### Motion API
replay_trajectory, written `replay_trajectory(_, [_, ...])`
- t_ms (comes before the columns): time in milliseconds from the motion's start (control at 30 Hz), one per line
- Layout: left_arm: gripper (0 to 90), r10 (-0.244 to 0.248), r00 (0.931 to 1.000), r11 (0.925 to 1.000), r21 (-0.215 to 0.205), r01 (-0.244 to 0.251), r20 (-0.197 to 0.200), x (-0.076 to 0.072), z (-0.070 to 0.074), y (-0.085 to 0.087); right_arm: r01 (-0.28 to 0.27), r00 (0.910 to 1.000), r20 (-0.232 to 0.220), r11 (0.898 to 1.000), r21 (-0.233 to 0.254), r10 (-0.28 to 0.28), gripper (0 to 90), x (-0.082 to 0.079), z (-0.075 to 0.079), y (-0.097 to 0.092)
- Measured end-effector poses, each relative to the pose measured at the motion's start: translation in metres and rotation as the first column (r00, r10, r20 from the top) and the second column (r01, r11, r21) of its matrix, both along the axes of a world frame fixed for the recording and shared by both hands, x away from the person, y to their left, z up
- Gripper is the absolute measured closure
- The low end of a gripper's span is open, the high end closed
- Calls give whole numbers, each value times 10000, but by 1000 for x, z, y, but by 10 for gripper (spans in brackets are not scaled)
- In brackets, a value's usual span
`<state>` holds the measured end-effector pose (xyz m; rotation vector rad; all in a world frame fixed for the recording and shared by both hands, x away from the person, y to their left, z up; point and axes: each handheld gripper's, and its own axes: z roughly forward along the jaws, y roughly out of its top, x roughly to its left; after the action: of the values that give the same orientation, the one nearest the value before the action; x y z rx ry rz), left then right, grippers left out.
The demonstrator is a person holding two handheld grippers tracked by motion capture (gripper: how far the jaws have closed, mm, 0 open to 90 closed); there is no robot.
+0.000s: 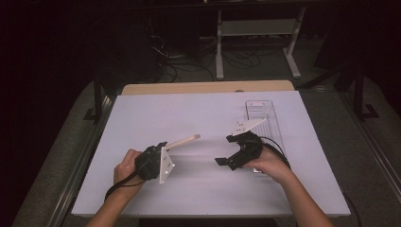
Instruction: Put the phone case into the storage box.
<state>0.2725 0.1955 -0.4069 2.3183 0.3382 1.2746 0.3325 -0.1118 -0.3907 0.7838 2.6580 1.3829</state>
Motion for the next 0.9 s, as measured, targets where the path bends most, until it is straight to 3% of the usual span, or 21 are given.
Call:
replay_trajectory(267, [788,96,9952,9912,-1307,-224,-978,5,6,4,13,10000,-73,10000,-25,-13,16,-1,0,0])
replay_trajectory(433, [788,40,9892,9780,-2056,-345,-1468,8,8,7,-27,10000,-51,10000,-21,27,17,0,0,0])
replay_trajectory(667, [788,-86,9772,9531,-2975,-562,-2122,12,11,11,-51,10000,-73,10000,-19,51,18,0,0,0])
replay_trajectory(700, [788,-115,9754,9444,-3231,-618,-2202,12,11,11,-49,10000,-86,10000,-21,49,17,0,0,0])
replay_trajectory(767, [788,-162,9724,9337,-3514,-685,-2326,14,12,13,-48,9999,-92,10000,-26,48,18,0,0,0])
replay_trajectory(900, [788,-159,9660,9298,-3592,-807,-2582,16,15,16,-57,9999,-97,10000,-26,57,18,0,0,0])
